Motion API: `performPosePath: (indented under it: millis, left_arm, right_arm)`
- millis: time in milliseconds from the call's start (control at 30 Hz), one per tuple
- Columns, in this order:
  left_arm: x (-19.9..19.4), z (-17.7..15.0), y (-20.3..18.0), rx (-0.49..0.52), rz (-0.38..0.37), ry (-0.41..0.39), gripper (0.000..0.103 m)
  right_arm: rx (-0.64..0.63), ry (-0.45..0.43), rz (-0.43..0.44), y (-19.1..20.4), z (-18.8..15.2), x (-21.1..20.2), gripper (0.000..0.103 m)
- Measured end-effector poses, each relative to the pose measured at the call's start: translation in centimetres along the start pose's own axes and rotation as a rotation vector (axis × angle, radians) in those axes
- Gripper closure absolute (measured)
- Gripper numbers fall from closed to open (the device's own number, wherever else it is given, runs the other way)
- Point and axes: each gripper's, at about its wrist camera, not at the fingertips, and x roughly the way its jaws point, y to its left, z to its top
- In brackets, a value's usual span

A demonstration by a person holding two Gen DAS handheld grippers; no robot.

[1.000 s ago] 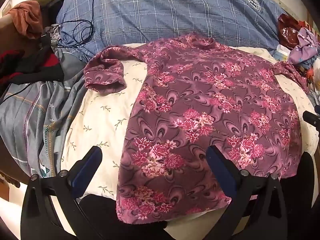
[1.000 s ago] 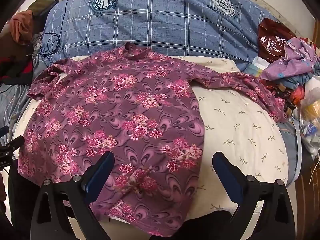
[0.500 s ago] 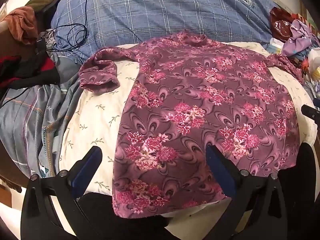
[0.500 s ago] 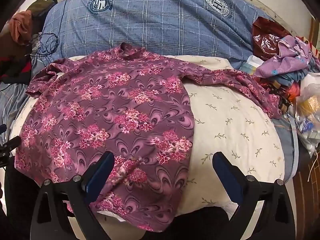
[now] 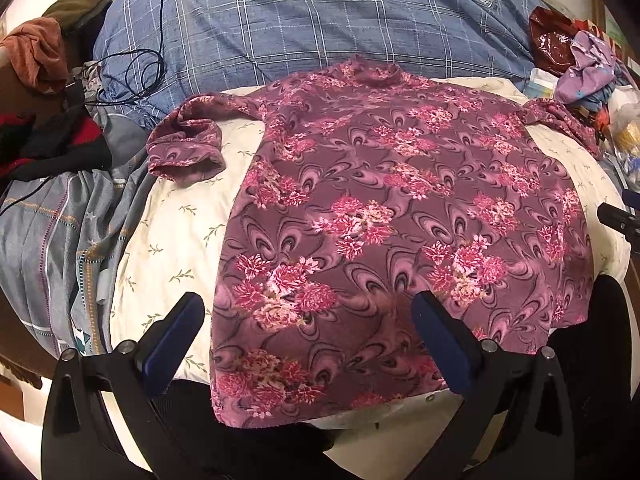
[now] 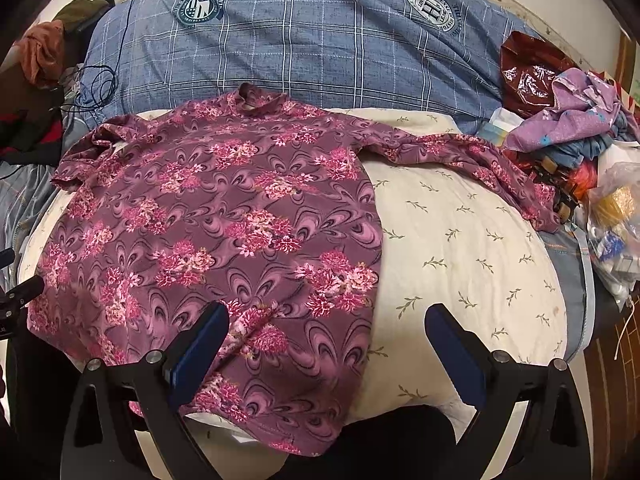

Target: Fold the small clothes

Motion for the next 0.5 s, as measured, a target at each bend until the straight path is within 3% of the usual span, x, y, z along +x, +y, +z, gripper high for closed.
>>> performPosePath:
  millis: [500]
  left_arm:
    - [0.0, 0.3, -0.5, -0.003, -0.018, 0.012, 0.000]
  right_arm:
    - [0.034, 0.014, -0.007, -1.4, -0.8, 0.2, 0.004]
